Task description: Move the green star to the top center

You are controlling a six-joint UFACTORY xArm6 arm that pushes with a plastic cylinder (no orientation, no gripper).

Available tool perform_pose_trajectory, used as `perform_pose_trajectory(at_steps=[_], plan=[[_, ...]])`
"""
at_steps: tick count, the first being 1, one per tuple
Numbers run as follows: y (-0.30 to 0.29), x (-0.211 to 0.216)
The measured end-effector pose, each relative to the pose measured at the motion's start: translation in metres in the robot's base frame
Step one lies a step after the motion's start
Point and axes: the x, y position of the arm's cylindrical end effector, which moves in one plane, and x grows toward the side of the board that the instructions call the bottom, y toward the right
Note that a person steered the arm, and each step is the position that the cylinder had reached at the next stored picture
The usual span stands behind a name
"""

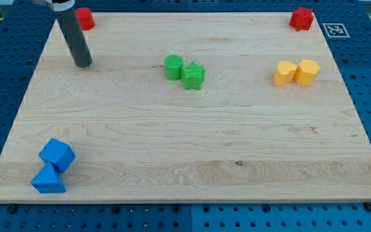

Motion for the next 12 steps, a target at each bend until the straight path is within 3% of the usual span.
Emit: perform_pose_trajectory(at_steps=[1, 4, 5, 7, 10, 12], plan=[[0.005, 0.003], [0.143, 0.066], [0.154, 0.066], [0.253, 0.066], [0.266, 0.033], [0.255, 0.033]])
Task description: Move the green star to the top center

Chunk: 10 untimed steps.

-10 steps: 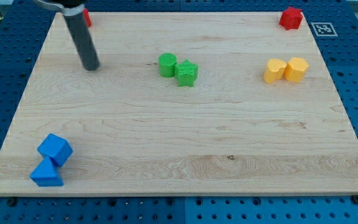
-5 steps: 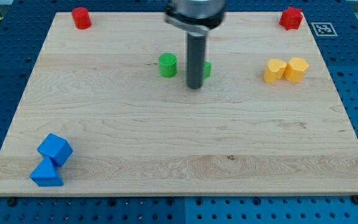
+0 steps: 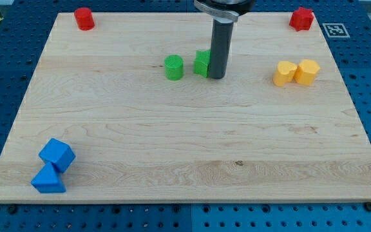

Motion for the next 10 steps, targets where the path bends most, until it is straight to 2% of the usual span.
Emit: perform_pose_trajectory(at_steps=[4, 7, 9, 10], plan=[[-0.058, -0.016], [0.006, -0.024], [-0.003, -0.033], [-0.009, -0.055]])
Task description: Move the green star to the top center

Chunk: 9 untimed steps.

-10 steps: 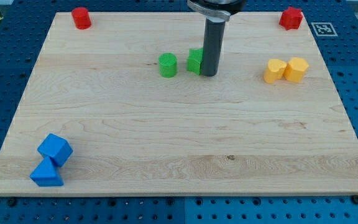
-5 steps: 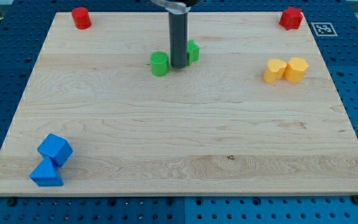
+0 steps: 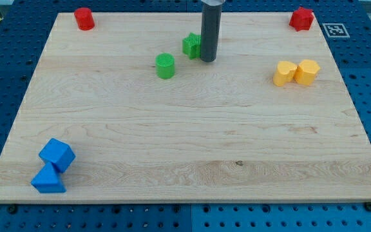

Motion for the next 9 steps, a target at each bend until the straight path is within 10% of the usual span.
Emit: perform_pose_trajectory(at_steps=[9], plan=[[-0.043, -0.055]])
